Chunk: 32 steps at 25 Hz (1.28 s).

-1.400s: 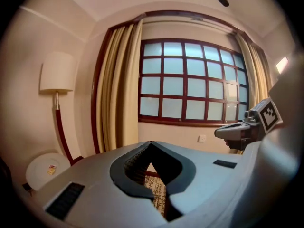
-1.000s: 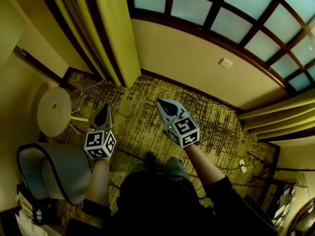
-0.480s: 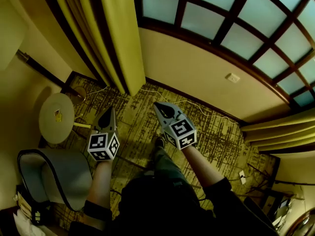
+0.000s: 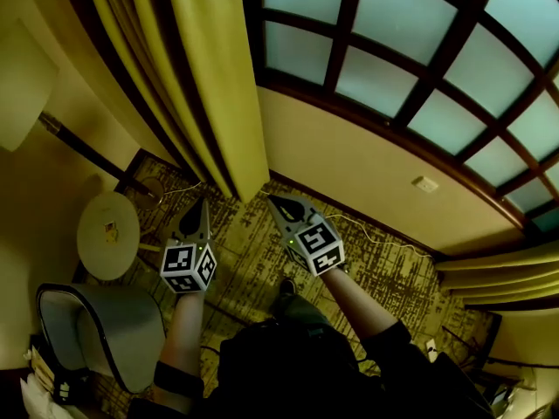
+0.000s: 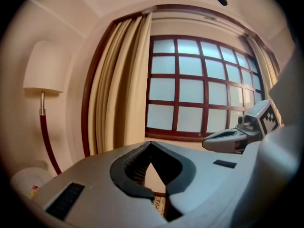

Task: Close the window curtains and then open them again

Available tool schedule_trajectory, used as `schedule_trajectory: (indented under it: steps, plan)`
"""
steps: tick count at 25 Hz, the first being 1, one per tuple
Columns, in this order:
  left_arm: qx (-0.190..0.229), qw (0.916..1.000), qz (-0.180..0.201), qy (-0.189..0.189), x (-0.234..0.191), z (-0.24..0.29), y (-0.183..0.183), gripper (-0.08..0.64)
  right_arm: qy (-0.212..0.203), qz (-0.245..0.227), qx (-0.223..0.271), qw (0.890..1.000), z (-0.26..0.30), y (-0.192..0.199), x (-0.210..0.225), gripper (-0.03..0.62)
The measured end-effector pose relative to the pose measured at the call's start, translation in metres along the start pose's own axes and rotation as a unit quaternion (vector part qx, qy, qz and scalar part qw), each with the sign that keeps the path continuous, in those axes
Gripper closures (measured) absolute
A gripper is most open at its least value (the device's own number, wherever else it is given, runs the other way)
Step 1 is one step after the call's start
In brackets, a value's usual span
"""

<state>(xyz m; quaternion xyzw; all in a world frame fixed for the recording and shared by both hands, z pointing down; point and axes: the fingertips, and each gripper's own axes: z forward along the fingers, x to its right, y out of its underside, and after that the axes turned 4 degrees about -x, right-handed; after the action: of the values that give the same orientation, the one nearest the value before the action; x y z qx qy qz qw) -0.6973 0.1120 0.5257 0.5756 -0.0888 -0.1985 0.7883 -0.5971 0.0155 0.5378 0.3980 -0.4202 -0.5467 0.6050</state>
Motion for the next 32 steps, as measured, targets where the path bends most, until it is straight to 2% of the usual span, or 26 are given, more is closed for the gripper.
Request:
schedule_trajectory:
  steps: [9,16,19,23,25,28,32]
  plan:
    - [0.002,0.9997,-0.009,-0.024,-0.019,0.052,-0.023,0.560,-0.029,-0.008,0.003,1.000,0.049,-0.022,0.042,0.591]
    - [-0.005,0.9995,-0.010,-0.030,-0.054,0.069,-0.027,0.560,0.007,-0.010,0.015,1.000,0.100,-0.055,0.063,0.555]
    - [-0.005,0.9997,-0.010,-0.020,-0.073,0.077,-0.031,0.560,0.017,-0.019,0.023,0.999,0.131,-0.079,0.063,0.451]
    - [-0.003,1.0000,-0.005,0.002,-0.099,0.087,-0.042,0.560,0.039,-0.017,0.041,0.998,0.168,-0.124,0.059,0.345]
    - [0.000,0.9999,-0.004,0.012,-0.111,0.093,-0.050,0.560,0.056,-0.025,0.051,0.997,0.188,-0.146,0.063,0.259]
    - [0.004,0.9996,-0.004,0.027,-0.128,0.104,-0.061,0.560,0.079,-0.035,0.067,0.994,0.211,-0.184,0.068,0.216]
    - [0.007,0.9986,0.005,0.052,-0.140,0.121,-0.078,0.560,0.102,-0.042,0.090,0.990,0.231,-0.240,0.073,0.212]
